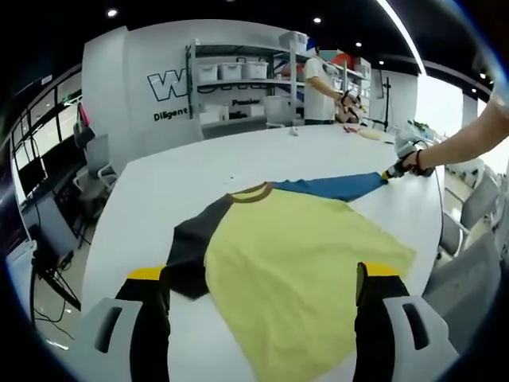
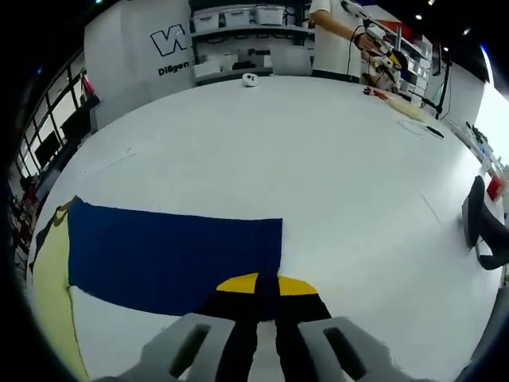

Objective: Fold the garment on the visible template until the final outline fits inside the template.

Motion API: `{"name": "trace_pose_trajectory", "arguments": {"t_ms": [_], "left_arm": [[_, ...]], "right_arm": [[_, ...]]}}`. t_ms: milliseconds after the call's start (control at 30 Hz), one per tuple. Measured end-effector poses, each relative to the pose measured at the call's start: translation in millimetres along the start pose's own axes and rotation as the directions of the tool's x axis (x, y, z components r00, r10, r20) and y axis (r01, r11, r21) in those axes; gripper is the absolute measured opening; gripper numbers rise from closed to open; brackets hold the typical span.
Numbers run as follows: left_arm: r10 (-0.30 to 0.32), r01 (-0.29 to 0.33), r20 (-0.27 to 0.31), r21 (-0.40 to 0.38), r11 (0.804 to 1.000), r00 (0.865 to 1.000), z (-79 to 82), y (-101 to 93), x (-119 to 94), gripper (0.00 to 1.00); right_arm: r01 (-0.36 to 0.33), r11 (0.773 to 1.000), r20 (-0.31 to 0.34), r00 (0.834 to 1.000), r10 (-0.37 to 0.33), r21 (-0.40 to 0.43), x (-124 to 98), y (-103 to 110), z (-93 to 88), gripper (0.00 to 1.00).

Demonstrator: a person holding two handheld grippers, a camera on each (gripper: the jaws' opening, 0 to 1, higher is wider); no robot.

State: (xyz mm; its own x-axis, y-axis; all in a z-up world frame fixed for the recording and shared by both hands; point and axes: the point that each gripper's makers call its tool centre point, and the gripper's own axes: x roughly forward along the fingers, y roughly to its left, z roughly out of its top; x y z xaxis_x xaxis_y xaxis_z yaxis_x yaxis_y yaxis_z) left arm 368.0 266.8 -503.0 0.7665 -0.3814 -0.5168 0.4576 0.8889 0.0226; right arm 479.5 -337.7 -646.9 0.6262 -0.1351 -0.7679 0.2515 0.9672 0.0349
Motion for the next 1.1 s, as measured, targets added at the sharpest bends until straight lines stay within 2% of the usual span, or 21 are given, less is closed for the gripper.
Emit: {"name": "trace_pose_trajectory", "arguments": {"t_ms": [133, 333, 467, 700, 900, 1100], "left_arm": [[0.001, -0.001, -0.002, 0.006, 1.000, 1.000, 1.3, -0.2, 0, 0.96], [-0.001, 0.001, 0.007, 0.010, 1.000, 1.000, 6.2, -0.5, -2, 0.97], [-0.009, 0.009, 0.012, -0.002, 1.000, 1.000, 7.9, -2.0, -4, 0.97], [-0.009, 0.009, 0.008, 0.001, 1.000, 1.000, 7.4, -3.0, -8, 0.97], [-0.013, 0.013, 0.005, -0.009, 1.000, 1.000, 5.1, -3.7, -9, 0.98], [-0.024, 0.024, -0.003, 0.002, 1.000, 1.000, 3.7, -10.4, -11, 0.99]], "right_arm": [[-0.003, 1.000, 0.005, 1.000, 0.003, -0.010, -1, -1, 1.1, 0.00], [-0.001, 0.999, 0.004, 1.000, 0.001, 0.042, -3, 0, 0.4, 0.00], [-0.025, 0.996, -0.001, 1.000, 0.025, 0.085, -7, 6, 0.7, 0.00], [-0.044, 0.996, 0.012, 0.999, 0.043, 0.082, -15, 18, 10.8, 0.00], [-0.080, 0.993, 0.056, 0.996, 0.075, 0.087, -25, 39, 28.0, 0.00], [-0.132, 0.988, 0.077, 0.989, 0.125, 0.082, -33, 70, 39.5, 0.00]]}}
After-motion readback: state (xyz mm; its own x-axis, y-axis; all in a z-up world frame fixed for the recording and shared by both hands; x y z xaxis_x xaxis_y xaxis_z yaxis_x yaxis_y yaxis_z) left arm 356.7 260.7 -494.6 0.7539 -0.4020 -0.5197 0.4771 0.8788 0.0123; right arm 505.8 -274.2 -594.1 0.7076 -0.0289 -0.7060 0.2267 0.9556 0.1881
